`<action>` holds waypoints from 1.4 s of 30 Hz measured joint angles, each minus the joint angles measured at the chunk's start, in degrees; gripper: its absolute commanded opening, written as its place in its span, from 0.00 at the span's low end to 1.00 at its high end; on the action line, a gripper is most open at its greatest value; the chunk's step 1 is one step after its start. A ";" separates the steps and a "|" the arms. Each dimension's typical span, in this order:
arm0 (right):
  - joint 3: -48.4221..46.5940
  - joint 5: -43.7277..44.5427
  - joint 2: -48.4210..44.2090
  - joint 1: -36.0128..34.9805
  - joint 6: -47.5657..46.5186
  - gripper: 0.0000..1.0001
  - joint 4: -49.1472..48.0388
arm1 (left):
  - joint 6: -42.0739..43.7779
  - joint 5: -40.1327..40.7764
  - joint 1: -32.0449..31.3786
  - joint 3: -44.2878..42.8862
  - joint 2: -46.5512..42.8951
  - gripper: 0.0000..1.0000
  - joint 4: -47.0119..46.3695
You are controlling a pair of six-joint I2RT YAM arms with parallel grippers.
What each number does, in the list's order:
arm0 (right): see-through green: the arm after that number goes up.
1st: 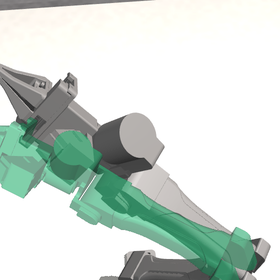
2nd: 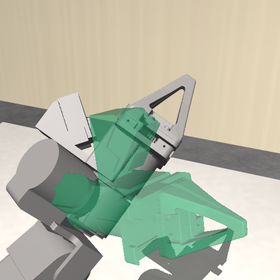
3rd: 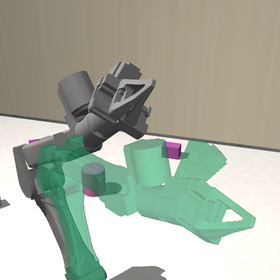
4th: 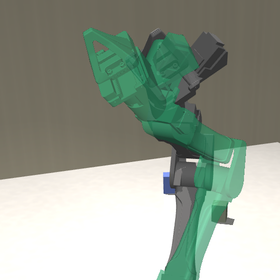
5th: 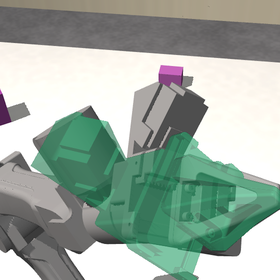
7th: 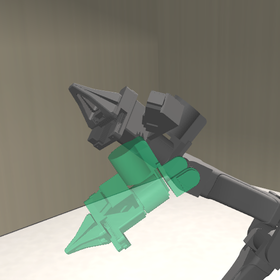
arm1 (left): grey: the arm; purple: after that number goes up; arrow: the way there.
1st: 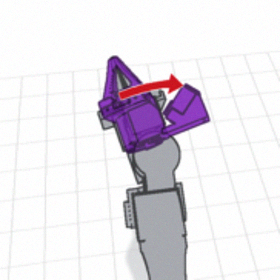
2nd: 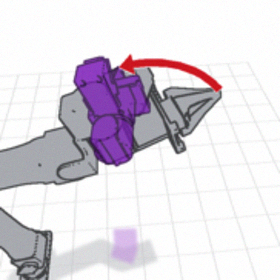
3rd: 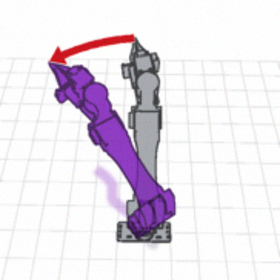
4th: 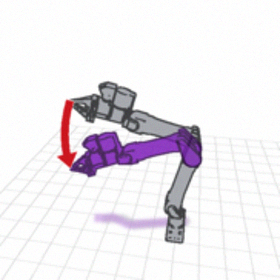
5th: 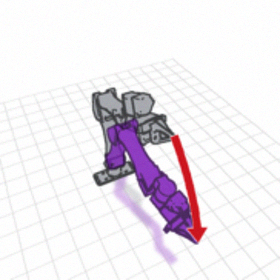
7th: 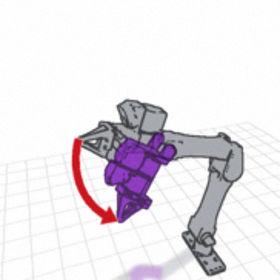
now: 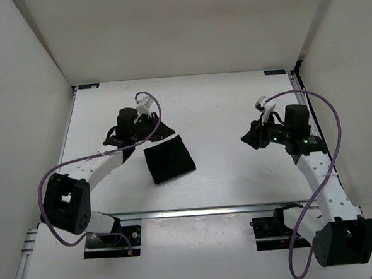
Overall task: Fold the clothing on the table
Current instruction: Fold the skirt
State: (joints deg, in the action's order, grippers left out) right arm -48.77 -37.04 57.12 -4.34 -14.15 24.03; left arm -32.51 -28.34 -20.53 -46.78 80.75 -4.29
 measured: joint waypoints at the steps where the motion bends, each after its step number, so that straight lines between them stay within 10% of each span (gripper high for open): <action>1: 0.20 -0.02 -0.11 0.00 0.02 0.42 -0.13 | -0.35 -0.68 -0.15 -1.22 0.35 0.00 -1.40; 15: 1.86 -0.39 0.22 1.36 0.11 0.41 -0.11 | -5.07 -6.10 -5.49 -4.98 29.40 0.00 -9.22; 34: 3.67 -0.46 -1.97 1.51 0.26 0.41 0.28 | -4.28 -3.04 -8.46 -2.45 9.60 0.00 -11.32; 42: 3.67 -0.17 -2.01 0.02 0.48 0.41 0.33 | -6.60 -3.93 -12.20 6.78 22.21 0.00 -15.26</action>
State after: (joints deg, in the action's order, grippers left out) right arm -45.10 -37.21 55.11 -4.32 -13.67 24.36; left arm -39.11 -32.27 -32.73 -40.01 102.96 -19.55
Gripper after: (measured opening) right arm 0.416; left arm 0.026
